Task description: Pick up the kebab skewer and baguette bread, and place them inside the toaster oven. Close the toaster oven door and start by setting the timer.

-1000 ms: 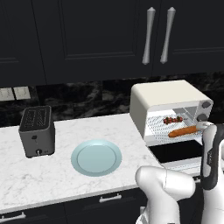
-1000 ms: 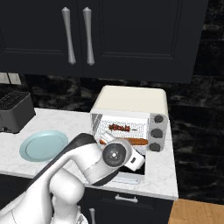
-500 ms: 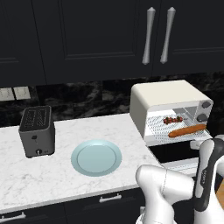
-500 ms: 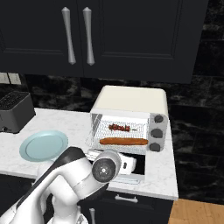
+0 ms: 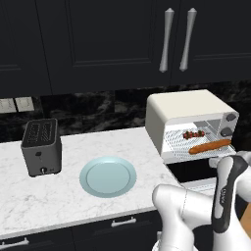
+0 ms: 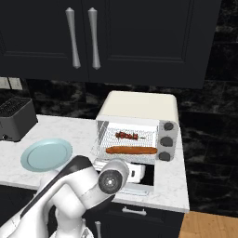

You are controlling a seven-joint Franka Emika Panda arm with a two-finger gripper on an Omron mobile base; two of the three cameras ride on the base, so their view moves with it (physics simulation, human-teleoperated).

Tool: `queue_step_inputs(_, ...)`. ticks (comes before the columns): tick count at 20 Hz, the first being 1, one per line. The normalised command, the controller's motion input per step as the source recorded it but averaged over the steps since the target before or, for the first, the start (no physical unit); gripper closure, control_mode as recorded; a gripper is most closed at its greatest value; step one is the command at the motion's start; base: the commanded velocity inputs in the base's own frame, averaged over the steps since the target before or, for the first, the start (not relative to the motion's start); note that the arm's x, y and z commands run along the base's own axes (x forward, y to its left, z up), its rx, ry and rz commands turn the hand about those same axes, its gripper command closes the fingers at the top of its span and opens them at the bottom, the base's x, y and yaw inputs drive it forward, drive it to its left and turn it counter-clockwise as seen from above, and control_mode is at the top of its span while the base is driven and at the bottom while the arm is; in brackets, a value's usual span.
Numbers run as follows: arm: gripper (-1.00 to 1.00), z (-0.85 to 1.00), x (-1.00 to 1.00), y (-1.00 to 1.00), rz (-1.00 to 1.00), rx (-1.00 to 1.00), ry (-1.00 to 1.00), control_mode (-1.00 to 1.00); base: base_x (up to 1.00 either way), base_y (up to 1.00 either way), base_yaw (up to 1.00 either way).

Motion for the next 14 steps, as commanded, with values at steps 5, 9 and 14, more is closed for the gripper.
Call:
queue_step_inputs(5, -1.0, 0.0, 0.33, -0.05, 0.0, 0.0, -0.01, -1.0, 0.0, 0.0, 0.0)
queue_step_inputs(9, -1.0, 0.0, 0.35, 0.0, 0.0, 0.0, 0.0, -1.0, 0.0, 0.0, 0.0)
queue_step_inputs(14, -1.0, -0.04, 0.21, -0.01, 0.0, 0.0, 0.0, -1.0, 0.0, 0.0, 0.0)
